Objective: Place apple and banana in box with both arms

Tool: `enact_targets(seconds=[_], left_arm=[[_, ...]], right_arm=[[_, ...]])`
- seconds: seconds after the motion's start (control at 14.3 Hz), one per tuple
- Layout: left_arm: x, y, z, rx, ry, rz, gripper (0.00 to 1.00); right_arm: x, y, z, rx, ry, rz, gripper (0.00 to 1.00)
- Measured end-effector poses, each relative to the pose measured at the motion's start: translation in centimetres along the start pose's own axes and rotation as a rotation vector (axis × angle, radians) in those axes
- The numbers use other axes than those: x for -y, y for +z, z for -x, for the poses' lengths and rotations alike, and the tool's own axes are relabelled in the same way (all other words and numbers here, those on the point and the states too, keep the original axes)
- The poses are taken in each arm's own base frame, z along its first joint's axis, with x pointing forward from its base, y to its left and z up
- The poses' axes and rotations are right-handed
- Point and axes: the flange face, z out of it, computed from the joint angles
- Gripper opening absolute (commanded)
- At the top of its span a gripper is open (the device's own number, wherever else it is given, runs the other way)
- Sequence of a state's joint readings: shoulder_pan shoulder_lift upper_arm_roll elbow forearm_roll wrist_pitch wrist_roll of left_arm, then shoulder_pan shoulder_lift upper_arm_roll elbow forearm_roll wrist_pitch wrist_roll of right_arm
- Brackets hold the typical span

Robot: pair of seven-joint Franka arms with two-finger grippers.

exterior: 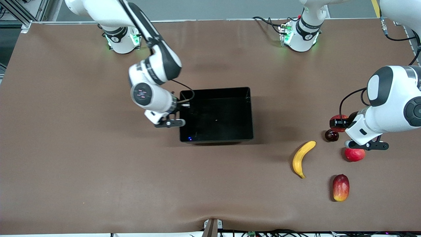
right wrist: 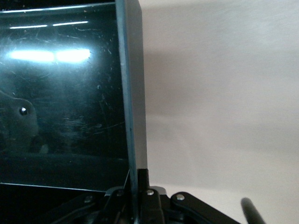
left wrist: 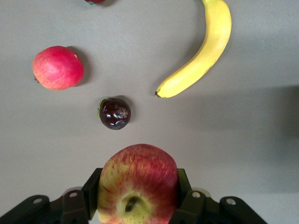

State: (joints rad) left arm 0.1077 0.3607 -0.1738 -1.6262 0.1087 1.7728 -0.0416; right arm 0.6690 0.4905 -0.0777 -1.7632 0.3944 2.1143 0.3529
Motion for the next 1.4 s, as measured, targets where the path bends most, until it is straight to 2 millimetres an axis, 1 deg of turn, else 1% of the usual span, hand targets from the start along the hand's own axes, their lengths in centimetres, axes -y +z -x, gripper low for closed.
enact_targets(seconds=[0.14,0.21,0.28,0.35,0.42,0.49,0.63,0.77,0.84,0.91,0.98,1.12,1.19,1.26,1.33,1.4], left_arm=[[-0.2,0.1,-0.1,0.000,-0.004,0.020,0.00],[-0.2,0.1,-0.1,0.000,-0.006,0.027,0.00],[-0.3,0.1,-0.1,0.001,-0.006,0.030,0.00],[-0.3,0.2,-0.1,0.002,-0.007,0.031,0.00],[-0.3,0.3,-0.1,0.003,-0.010,0.031,0.00],[-0.4,0.3,-0.1,0.004,-0.016,0.031,0.00],[-0.6,0.5,-0.2,0.007,-0.023,0.031,0.00],[-0.7,0.7,-0.1,0.011,-0.030,0.031,0.00],[-0.7,0.8,-0.1,0.010,-0.039,0.032,0.00],[-0.8,1.0,-0.2,0.006,-0.047,0.034,0.00],[-1.0,1.3,-0.2,0.000,-0.060,0.037,0.00],[-2.0,1.6,-0.2,-0.004,-0.081,0.049,0.00],[-2.9,1.5,-0.2,-0.007,-0.093,0.053,0.00],[-3.9,1.4,-0.2,-0.012,-0.104,0.058,0.00],[-5.2,1.3,-0.2,-0.020,-0.109,0.063,0.00],[-6.3,1.2,-0.2,-0.027,-0.111,0.072,0.00]], right_arm=[[2.7,2.0,-0.3,-0.017,0.036,0.007,0.00],[3.6,3.0,-0.4,-0.024,0.040,0.011,0.00],[4.1,3.8,-0.6,-0.034,0.040,0.014,0.00],[4.2,4.6,-0.8,-0.042,0.041,0.016,0.19],[4.1,5.0,-1.1,-0.049,0.044,0.017,0.81],[4.0,5.2,-1.3,-0.055,0.046,0.016,1.00],[3.7,4.7,-1.8,-0.065,0.057,0.014,1.00],[3.4,3.4,-2.4,-0.074,0.074,0.009,1.00],[3.0,2.2,-2.8,-0.065,0.090,0.008,1.00],[2.3,0.2,-3.2,-0.052,0.104,0.005,1.00],[1.5,-2.7,-3.8,-0.045,0.118,-0.004,1.00],[-0.9,-10.2,-5.0,-0.056,0.152,-0.025,1.00],[-2.7,-14.2,-5.3,-0.052,0.174,-0.022,1.00],[-4.8,-17.7,-5.5,-0.047,0.197,-0.006,1.00],[-6.9,-20.8,-5.7,-0.056,0.217,0.025,1.00],[-8.7,-23.1,-5.9,-0.071,0.230,0.057,1.00]])
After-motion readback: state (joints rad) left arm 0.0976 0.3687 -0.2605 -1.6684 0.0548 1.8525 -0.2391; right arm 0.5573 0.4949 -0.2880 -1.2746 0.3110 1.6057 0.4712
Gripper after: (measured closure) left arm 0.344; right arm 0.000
